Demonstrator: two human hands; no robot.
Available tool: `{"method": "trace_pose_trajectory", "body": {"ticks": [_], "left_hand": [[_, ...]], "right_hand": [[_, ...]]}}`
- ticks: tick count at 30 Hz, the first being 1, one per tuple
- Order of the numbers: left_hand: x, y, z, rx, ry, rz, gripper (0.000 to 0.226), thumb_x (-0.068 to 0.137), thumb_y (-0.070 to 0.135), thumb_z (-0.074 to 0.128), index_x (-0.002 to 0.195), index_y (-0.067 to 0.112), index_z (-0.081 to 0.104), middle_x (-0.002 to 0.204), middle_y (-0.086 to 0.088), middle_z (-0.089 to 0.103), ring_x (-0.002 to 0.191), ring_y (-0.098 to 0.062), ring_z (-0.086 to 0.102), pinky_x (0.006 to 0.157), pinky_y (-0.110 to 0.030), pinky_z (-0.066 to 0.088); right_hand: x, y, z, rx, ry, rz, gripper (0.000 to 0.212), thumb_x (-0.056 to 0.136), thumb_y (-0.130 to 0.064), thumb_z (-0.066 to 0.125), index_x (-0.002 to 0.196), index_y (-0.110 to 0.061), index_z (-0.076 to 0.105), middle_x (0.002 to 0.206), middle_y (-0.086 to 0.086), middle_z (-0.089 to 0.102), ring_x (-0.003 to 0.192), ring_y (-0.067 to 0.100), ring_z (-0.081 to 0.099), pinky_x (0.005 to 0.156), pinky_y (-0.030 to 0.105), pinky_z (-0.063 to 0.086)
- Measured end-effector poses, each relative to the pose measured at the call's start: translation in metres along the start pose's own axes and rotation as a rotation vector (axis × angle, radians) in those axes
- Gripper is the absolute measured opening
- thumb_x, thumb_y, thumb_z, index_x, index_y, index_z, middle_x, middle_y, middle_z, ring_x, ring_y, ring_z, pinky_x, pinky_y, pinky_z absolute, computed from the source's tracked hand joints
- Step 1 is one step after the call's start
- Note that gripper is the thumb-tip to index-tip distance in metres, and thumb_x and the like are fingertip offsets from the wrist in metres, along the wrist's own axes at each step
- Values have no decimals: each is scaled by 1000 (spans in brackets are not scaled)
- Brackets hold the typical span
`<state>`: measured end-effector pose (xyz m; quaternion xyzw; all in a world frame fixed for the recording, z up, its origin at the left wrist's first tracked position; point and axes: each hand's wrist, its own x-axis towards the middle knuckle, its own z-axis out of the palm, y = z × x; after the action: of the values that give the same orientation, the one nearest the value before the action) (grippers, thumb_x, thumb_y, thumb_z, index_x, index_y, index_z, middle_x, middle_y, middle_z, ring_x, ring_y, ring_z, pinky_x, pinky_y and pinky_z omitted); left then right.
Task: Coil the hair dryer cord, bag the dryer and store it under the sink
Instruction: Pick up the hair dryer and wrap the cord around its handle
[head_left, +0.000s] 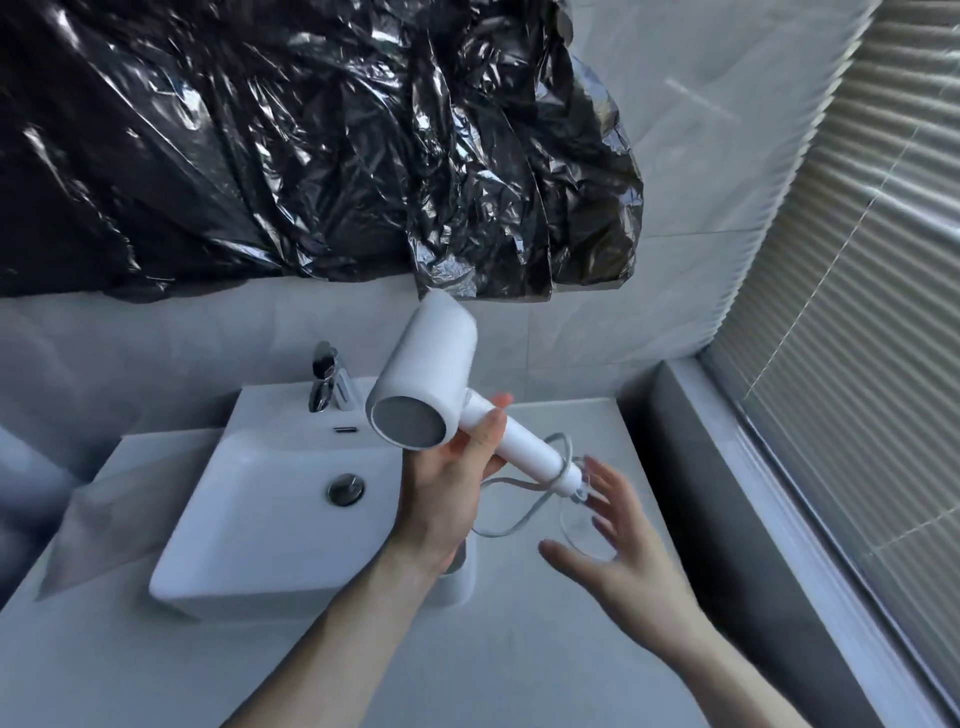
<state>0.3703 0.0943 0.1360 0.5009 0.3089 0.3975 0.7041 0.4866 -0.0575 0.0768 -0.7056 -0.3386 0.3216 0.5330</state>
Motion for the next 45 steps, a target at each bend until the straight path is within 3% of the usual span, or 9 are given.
{"method": "trace_pose_trajectory", "body": {"ticks": [7, 11, 18, 23, 27, 32, 36, 40, 45], "left_hand": [[-16, 12, -37, -59, 45, 65, 27, 97, -1, 71, 122, 5, 66, 112, 0, 82, 121, -27, 73, 90, -37, 65], [-21, 28, -66, -81, 43, 98, 28, 96, -5, 70, 107, 21, 69, 113, -5, 79, 114, -17, 74, 94, -45, 64], [-28, 45, -105, -146, 84, 86, 40, 97, -4, 70, 135, 1, 60, 98, 9, 82, 95, 1, 78, 77, -29, 67], [-36, 52, -112, -170, 80, 73, 34, 97, -1, 71, 130, -1, 64, 91, 13, 83, 94, 1, 78, 86, -39, 68], [-43, 60, -108, -184, 34, 77, 19, 98, 1, 71, 116, 6, 71, 89, 12, 83, 94, 1, 78, 83, -33, 67], [-43, 78, -118, -131, 31, 109, 18, 99, -3, 67, 105, 14, 68, 83, 16, 82, 86, 4, 78, 81, -33, 68], [-34, 87, -142, -63, 97, 119, 13, 99, 5, 70, 111, 8, 68, 99, 1, 73, 96, -9, 71, 70, -31, 68], [-34, 95, -158, -153, 132, 55, 6, 102, 11, 65, 102, 14, 69, 108, -6, 74, 106, -21, 69, 63, -28, 65], [-44, 114, -158, -258, 80, 90, 10, 104, 11, 62, 106, 18, 68, 115, -7, 75, 116, -23, 70, 70, -32, 67]], "right_hand": [[-22, -39, 100, 493, 173, 222, 89, 67, -40, 86, 145, -41, 42, 140, -11, 62, 97, 8, 80, 94, 33, 56], [-46, -48, 111, 231, 178, 223, 48, 76, -54, 69, 121, -37, 68, 122, 0, 73, 60, -3, 62, 73, 22, 48], [-81, -71, 104, -20, 133, 15, 46, 94, -67, 58, 79, -33, 86, 127, -23, 63, 119, -3, 61, 90, 24, 42], [-87, -95, 103, -195, 152, -55, 26, 76, -53, 86, 88, -31, 76, 116, -25, 74, 113, -5, 65, 94, 22, 48], [-78, -86, 131, -363, 108, -83, 46, 67, -65, 86, 104, -39, 74, 115, -25, 72, 117, -8, 57, 97, 20, 47], [-79, -86, 133, -584, 140, -280, 26, 86, -49, 77, 68, -35, 66, 72, -23, 68, 92, 2, 59, 82, 20, 46], [-77, -107, 93, -114, 278, -301, 35, 104, -17, 66, 69, -14, 62, 62, -4, 61, 61, 8, 55, 61, 22, 43], [-41, -102, 51, 363, 592, -63, 33, 107, -20, 61, 75, -13, 60, 67, 4, 63, 51, 9, 63, 58, 27, 45], [-22, -70, 59, 464, 452, 354, 26, 104, -4, 61, 128, -6, 54, 98, 17, 72, 55, 14, 76, 44, 20, 56]]}}
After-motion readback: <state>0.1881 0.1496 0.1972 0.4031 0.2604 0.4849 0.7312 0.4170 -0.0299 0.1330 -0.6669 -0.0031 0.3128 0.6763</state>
